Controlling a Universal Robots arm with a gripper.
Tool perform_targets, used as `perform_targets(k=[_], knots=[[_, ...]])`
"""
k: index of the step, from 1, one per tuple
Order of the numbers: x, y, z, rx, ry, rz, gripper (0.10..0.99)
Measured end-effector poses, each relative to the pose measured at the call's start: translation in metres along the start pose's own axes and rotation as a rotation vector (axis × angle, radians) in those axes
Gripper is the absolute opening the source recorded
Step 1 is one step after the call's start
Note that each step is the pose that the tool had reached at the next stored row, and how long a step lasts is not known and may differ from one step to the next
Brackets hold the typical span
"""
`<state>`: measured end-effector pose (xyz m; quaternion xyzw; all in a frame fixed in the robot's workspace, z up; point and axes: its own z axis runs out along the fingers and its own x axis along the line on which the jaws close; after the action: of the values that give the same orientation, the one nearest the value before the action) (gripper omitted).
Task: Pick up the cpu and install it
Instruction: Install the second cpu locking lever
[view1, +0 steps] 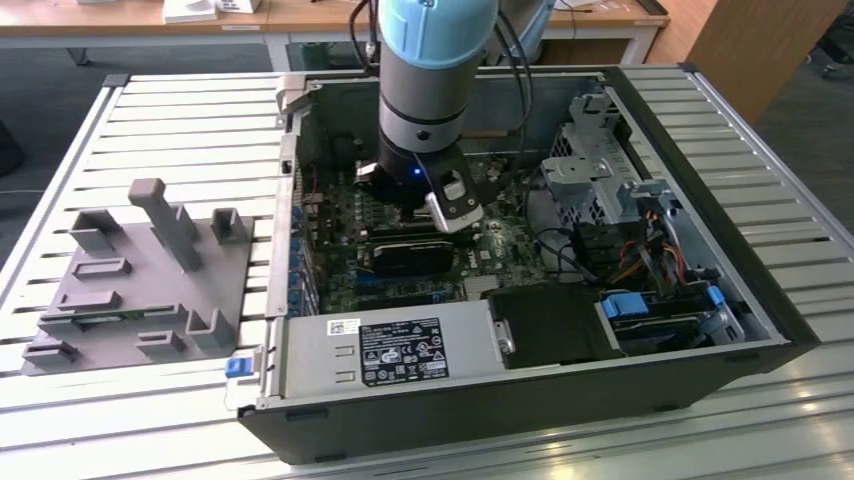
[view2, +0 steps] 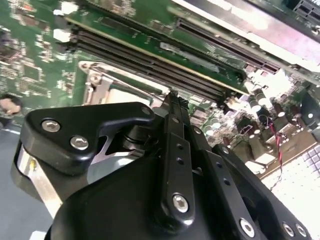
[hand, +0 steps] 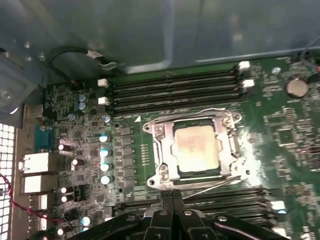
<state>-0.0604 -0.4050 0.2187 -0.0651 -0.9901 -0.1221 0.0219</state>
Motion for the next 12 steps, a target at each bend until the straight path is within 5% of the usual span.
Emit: perform_targets(k=[12], knots=[[0.0021,-0.006,0.019,-0.015,0.002,-0.001,0.106]])
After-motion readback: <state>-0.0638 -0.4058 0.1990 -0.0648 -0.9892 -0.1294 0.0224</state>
